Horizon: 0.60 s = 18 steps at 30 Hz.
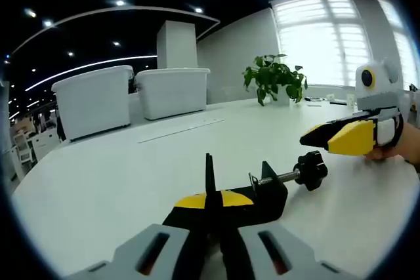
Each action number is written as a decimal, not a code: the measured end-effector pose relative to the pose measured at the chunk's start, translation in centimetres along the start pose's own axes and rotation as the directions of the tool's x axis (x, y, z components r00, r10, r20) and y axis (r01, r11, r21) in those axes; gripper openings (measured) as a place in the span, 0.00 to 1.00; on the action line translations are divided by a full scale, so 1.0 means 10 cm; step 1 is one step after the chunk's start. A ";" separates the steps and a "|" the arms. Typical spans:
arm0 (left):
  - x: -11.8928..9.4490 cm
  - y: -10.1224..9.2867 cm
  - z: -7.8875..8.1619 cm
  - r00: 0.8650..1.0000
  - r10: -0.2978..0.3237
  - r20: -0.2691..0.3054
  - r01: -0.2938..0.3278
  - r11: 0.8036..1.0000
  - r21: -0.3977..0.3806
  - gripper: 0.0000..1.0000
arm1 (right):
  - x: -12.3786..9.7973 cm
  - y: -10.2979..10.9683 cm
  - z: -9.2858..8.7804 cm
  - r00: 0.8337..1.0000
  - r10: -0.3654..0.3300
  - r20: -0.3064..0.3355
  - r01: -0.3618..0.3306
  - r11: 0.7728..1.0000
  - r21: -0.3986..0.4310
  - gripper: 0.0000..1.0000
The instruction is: Clamp the fixed fixture on the desktop, loosen the retaining clip, secure it to the edge of the desk, and tighten the retaining clip.
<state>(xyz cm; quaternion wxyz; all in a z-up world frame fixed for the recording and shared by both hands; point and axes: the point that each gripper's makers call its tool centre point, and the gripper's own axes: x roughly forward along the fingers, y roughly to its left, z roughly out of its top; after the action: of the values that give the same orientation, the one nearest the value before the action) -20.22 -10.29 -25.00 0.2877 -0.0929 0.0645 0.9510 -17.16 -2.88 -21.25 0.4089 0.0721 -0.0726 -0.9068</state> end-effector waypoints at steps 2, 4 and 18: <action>-0.01 0.00 0.00 1.000 0.002 0.000 -0.002 1.000 0.000 0.06 | 0.03 -0.02 -0.06 0.999 -0.008 -0.036 0.007 1.000 -0.011 0.27; -0.01 -0.01 0.00 1.000 0.001 0.000 -0.001 1.000 0.001 0.06 | 0.05 0.07 -0.13 0.998 0.005 -0.057 -0.006 1.000 -0.023 0.28; 0.01 0.03 0.00 1.000 0.002 -0.002 -0.002 1.000 -0.001 0.06 | -0.06 0.27 -0.18 0.999 -0.016 -0.035 0.010 0.989 -0.148 0.24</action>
<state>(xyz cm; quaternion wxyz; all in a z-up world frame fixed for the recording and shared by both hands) -20.49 -10.48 -24.98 0.2867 -0.0939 0.0643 0.9512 -14.49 -4.32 -22.44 0.4084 0.0586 0.0027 -0.9109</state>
